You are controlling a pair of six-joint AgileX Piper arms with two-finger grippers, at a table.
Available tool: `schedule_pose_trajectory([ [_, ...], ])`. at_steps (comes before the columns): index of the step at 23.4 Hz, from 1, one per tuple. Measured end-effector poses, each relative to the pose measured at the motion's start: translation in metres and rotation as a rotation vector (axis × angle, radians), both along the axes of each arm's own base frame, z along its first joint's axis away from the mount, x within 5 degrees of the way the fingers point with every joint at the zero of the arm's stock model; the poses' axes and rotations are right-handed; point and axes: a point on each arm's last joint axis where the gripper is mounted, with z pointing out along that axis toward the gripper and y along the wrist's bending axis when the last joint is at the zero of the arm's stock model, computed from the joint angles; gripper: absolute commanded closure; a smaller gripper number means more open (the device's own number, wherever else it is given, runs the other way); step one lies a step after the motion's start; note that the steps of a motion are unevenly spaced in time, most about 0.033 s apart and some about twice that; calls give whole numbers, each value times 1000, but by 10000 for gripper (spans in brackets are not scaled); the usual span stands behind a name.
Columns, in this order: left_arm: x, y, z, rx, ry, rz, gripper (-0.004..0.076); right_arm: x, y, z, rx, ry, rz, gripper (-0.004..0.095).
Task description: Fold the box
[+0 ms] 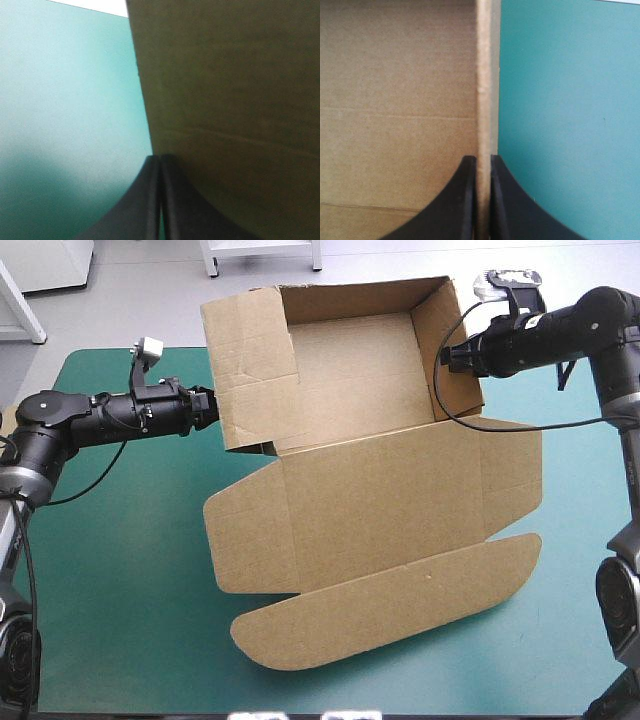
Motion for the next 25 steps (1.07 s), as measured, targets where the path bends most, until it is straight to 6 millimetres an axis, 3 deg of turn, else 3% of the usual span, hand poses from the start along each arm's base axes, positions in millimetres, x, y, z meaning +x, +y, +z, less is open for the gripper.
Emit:
schedule_pose_trajectory([
  [8,0,-2,3,-38,-1,-3,692,12,0,-20,-33,63,-8,919],
  [13,0,-2,3,-39,1,-4,510,14,-1,-31,-43,97,-14,919],
  [16,0,-2,3,-39,1,-2,309,14,-1,-31,-43,99,-15,919],
  [18,0,-2,3,-44,10,2,245,14,-1,-31,-43,99,-15,919],
  [25,0,-8,3,-58,32,5,238,19,2,-39,-48,123,-10,915],
])
